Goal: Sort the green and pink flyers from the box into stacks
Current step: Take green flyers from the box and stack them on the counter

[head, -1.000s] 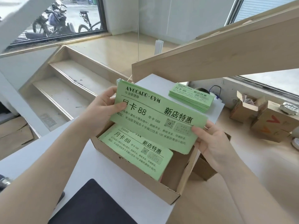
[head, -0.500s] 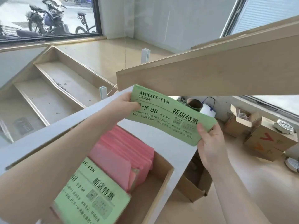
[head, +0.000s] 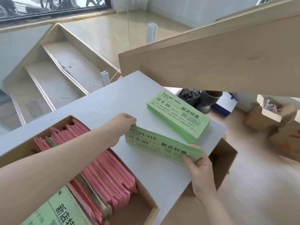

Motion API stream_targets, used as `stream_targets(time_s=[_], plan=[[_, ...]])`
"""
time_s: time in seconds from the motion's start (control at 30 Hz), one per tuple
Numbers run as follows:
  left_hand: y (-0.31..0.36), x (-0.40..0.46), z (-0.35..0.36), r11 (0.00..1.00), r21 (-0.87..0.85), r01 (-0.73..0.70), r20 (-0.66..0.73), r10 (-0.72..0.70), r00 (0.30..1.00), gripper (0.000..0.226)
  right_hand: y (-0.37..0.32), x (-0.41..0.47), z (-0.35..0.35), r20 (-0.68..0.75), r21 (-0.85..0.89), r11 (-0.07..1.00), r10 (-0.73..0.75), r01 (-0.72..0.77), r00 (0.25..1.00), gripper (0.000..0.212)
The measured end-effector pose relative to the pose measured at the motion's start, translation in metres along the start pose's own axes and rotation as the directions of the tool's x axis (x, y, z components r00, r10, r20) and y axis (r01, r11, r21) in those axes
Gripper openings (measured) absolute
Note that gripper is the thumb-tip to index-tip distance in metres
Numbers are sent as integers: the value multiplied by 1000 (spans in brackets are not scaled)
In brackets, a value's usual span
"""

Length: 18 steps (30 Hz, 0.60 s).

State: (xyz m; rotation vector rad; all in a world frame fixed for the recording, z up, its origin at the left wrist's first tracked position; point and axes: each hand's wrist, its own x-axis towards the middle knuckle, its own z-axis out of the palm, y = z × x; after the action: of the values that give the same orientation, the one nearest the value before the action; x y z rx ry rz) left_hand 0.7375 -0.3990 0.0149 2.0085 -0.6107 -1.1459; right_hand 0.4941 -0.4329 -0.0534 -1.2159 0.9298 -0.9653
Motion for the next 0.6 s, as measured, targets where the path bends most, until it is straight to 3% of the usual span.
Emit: stream_targets(time_s=[0.1,0.2,0.27,0.3,0.37,0.43,0.5,0.6], plan=[[3,-4,-4,999,10,34,69,-35,997,23,-4,3,3,6,20,1000,-17,17,1000,38],[8,-9,-16,992,121,25,226,-52,973,74,-12,5,2,44,48,998,-36,34,998,25],[12,-14,-24,956,290,-54,329,-46,943,76,-16,4,6,15,61,998,-19,18,1000,12],[13,-15,-27,906,410,-109,342,-42,939,71,-16,3,10,-35,49,999,-8,9,999,13],[12,-14,-26,706,668,-235,319,14,948,55,-17,1,18,-165,4,1000,-10,11,986,18],[9,-9,-21,537,793,-288,274,108,956,30,-19,1,24,-223,-61,997,-51,39,974,18],[6,-3,-20,585,771,-251,203,149,968,12,-19,2,22,-212,-81,995,-78,62,974,17],[6,4,-26,822,545,-165,160,92,983,6,-12,2,9,-45,39,999,-16,18,999,35]])
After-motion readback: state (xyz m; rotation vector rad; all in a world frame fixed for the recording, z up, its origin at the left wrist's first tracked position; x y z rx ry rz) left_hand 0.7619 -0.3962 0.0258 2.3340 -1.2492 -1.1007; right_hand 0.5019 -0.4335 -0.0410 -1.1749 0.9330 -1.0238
